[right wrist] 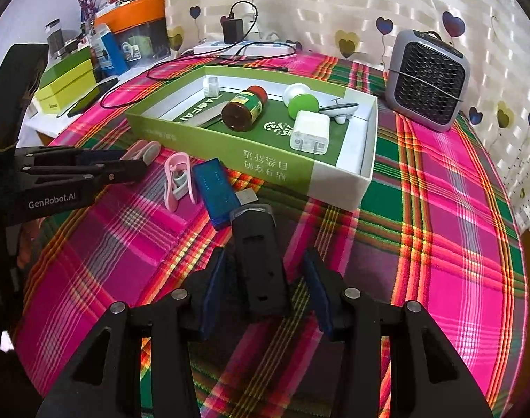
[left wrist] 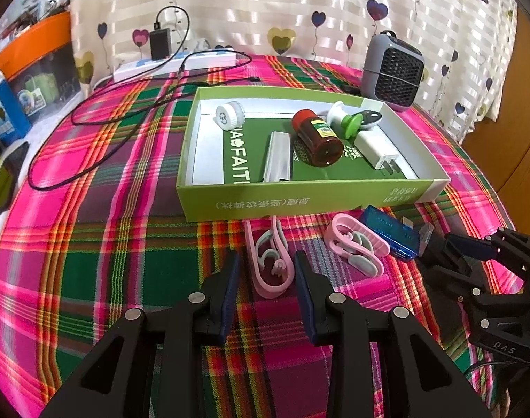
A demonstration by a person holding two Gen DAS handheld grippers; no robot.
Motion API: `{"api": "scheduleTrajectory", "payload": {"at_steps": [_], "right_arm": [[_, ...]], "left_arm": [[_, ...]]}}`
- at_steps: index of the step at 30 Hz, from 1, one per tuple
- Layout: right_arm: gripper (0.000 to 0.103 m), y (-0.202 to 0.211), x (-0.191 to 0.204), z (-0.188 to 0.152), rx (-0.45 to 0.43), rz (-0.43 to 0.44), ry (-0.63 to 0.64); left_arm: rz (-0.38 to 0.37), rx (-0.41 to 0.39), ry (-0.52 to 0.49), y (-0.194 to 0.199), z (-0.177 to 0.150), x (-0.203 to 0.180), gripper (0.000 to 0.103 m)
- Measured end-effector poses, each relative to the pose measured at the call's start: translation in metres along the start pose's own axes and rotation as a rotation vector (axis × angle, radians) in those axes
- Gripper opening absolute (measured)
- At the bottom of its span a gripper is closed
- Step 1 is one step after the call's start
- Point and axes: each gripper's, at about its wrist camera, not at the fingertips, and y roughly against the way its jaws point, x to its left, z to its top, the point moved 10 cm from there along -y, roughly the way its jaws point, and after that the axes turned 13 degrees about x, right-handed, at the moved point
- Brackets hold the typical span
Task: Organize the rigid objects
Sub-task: 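Grasp the pink ear hook with the left gripper while the right grasps the black device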
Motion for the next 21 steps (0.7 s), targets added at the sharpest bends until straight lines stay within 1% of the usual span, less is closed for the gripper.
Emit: {"api": "scheduleTrajectory", "payload": {"at_steps": [10,13,16,21], "right_arm": [[0.046,0.0001,0.0002,0.0002,-0.001,0.002,-0.002],[0.037,0.0008,-0.0003,0.0004,-0.003,0.007,0.0],[0.037,0.0011,-0.0005,0.0004,-0.004,0.007,0.0],[0.033,0.0015,0.0,0.0003,-0.005,0.009,-0.002]], "left_arm": [[-0.003,0.0,0.001,0.0004,-0.0007,-0.0009,0.03],[0.001,-0.001,0.0,0.0005,-0.0006,-0.0009,0.03],[-0.001,-0.001,0.002,0.0004,-0.0006,-0.0009,0.028],[-0.004,-0.003,0.014,0.001,-0.0007,0.0014,0.024]]}}
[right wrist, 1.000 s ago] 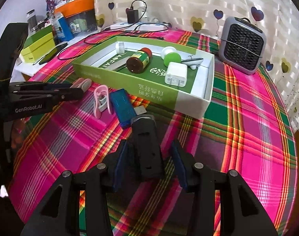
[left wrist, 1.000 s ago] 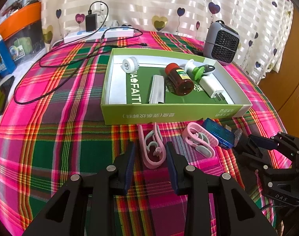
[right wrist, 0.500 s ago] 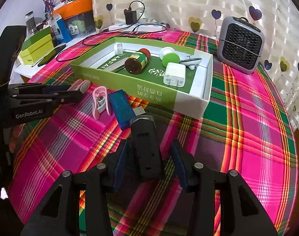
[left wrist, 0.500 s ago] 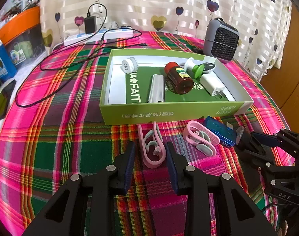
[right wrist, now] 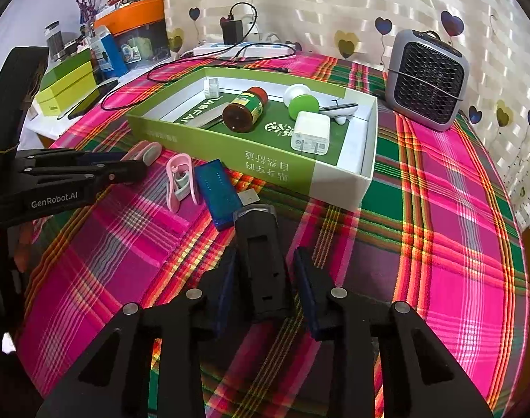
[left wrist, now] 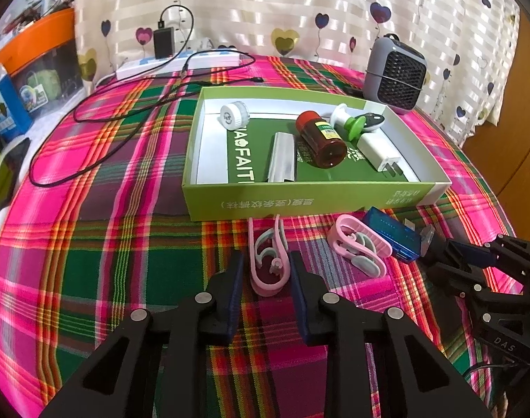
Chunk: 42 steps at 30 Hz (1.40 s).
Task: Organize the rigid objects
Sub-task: 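Grasp the pink ear hook with the left gripper while the right grasps the black device, then carry the ear hook with the left gripper while the right carries the black device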
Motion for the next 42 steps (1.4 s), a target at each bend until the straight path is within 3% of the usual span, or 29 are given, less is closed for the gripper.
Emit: {"api": "scheduleTrajectory", "payload": {"at_steps": [42], "right_arm": [[0.028,0.0035,-0.0061,-0.0013,-0.008,-0.004,-0.053]], "left_arm": [[-0.016,-0.007,0.014,0.0034,-0.0009,0.0041,0.02]]}}
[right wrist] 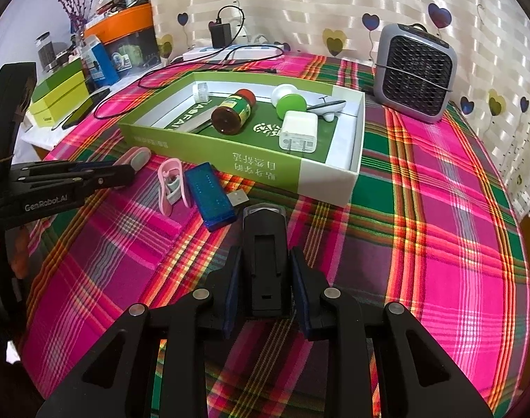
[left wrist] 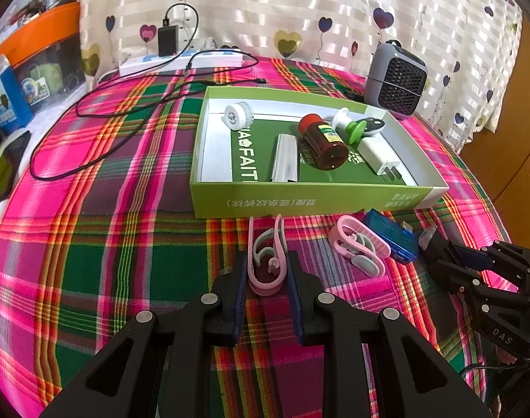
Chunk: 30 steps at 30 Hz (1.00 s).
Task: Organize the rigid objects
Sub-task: 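Carry the ear hook with the left gripper while the right carries the black device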
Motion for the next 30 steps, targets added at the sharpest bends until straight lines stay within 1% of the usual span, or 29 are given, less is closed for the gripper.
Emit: {"api": "scheduleTrajectory", "payload": {"at_steps": [7,17,25,30], "right_arm": [[0.028,0.004,-0.002,-0.001,-0.011,0.008,-0.029],[0.028,0.012,0.006,0.005,-0.038,0.032,-0.044],[0.028,0.02,0.011,0.015,-0.057,0.037,-0.049],[0.028,0.023,0.013,0.026,-0.07,0.039,-0.056]], "left_arm": [[0.004,-0.008,-0.006,0.004,-0.001,-0.002,0.02],[-0.004,-0.026,-0.005,0.017,-0.003,-0.001,0.02],[-0.025,-0.045,-0.01,0.029,0.004,-0.004,0.02],[-0.033,-0.06,-0.016,0.035,0.015,-0.004,0.02]]}}
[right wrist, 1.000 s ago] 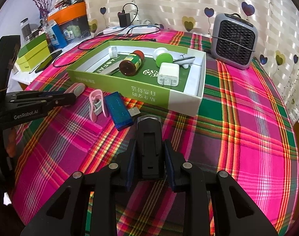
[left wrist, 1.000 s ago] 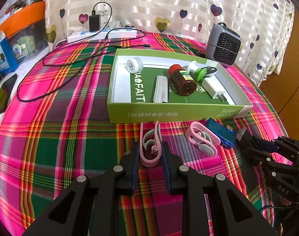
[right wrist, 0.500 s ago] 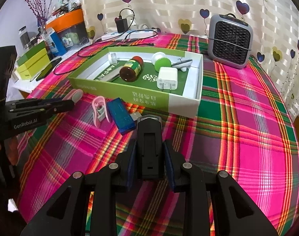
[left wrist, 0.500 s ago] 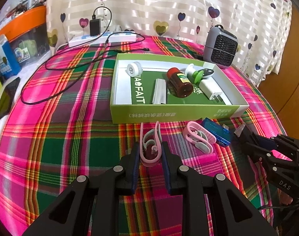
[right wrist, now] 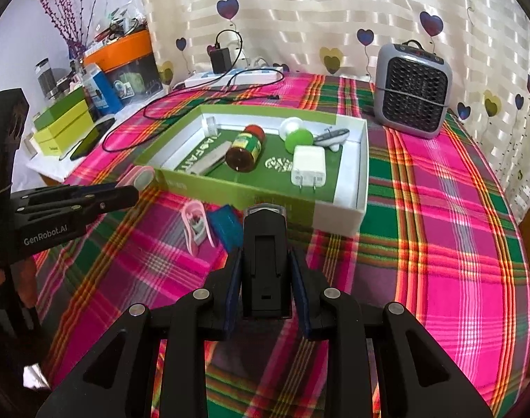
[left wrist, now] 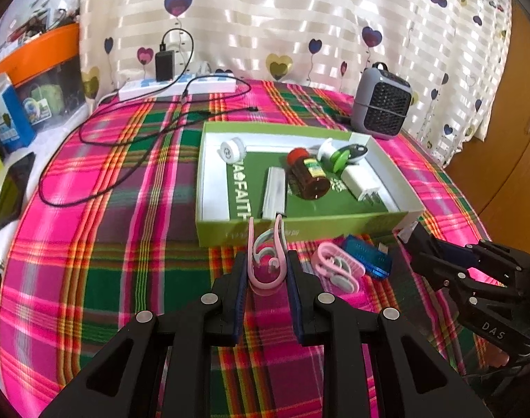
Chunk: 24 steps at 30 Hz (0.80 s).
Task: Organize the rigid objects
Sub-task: 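Carry the ear hook with the left gripper while the right carries the black device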
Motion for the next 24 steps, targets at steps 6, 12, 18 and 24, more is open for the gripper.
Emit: {"api": "scheduleTrajectory", "payload": {"at_steps": [6,12,18,24], "right_arm": [[0.028,0.0,0.002,0.016,-0.007,0.007,-0.016],[0.028,-0.005,-0.002,0.034,-0.009,-0.003,-0.045],[0.028,-0.012,-0.003,0.051,-0.005,0.009,-0.056],[0.028,-0.021,-0.007,0.067,0.005,0.003,-0.079]], "left_arm": [[-0.018,-0.004,-0.01,0.0,0.015,-0.002,0.02],[-0.022,-0.003,-0.013,-0.005,0.027,-0.001,0.02],[-0.029,0.002,-0.003,-0.013,0.039,0.002,0.02],[-0.025,0.008,-0.001,-0.023,0.051,0.007,0.02]]}}
